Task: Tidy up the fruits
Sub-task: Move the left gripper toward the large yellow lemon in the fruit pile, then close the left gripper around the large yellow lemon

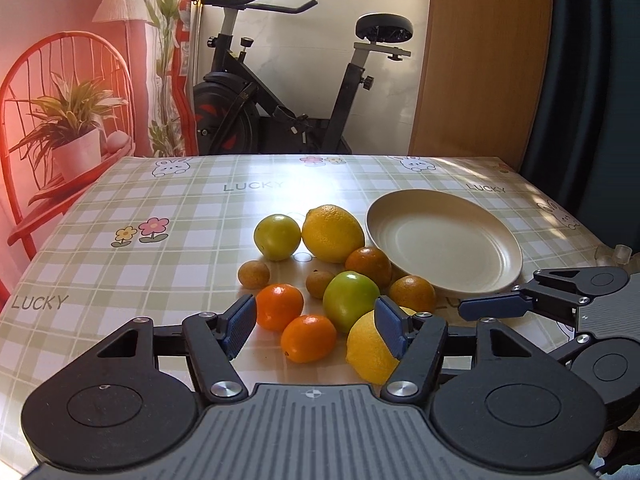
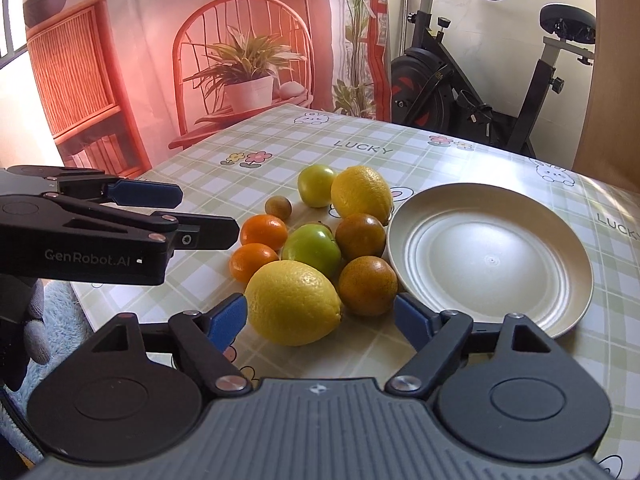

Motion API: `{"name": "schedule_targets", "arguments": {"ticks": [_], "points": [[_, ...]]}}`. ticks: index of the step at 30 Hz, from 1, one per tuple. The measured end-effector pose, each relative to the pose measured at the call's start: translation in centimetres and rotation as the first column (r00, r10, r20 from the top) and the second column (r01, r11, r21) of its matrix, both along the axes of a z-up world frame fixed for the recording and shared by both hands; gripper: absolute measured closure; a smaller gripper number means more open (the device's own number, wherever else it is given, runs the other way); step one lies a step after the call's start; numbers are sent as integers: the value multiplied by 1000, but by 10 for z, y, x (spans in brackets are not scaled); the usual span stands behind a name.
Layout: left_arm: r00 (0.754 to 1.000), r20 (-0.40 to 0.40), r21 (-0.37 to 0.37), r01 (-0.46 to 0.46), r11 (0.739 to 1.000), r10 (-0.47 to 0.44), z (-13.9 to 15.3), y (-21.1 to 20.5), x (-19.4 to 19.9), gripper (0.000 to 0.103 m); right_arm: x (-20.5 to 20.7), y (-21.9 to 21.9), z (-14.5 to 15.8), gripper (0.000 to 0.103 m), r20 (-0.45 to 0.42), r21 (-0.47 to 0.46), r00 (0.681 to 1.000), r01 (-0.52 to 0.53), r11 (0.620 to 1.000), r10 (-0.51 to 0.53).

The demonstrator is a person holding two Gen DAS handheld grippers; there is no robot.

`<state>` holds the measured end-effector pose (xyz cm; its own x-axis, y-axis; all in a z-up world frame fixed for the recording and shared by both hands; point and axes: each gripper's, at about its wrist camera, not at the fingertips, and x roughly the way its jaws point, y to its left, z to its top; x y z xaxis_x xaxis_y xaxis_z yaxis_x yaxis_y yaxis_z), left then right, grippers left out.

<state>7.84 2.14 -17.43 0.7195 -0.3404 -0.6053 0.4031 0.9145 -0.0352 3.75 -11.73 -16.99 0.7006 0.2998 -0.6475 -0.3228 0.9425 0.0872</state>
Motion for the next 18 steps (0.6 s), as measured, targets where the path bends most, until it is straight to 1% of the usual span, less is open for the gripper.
{"name": "schedule_targets", "arguments": {"ticks": [1, 3, 4, 7, 18], "points": [[1000, -18, -22, 14, 1000, -15, -1, 0, 2, 44, 0, 1, -2, 22, -11, 3, 1000, -9, 1000, 9], [997, -61, -62, 33, 998, -37, -5, -2, 7, 50, 1, 3, -6, 23, -29, 8, 999, -22, 1000, 22], [995, -87, -72, 37, 997, -43, -8, -4, 10, 51, 1, 4, -7, 25, -38, 11, 999, -31, 999, 31], [987, -152, -105, 42, 994, -58, -19, -7, 16, 52, 5, 5, -9, 26, -51, 22, 997, -54, 998, 55], [975, -196, -152, 76, 985, -105, -30, -18, 16, 52, 21, 1, -23, 27, -97, 55, 992, -71, 996, 76]]}}
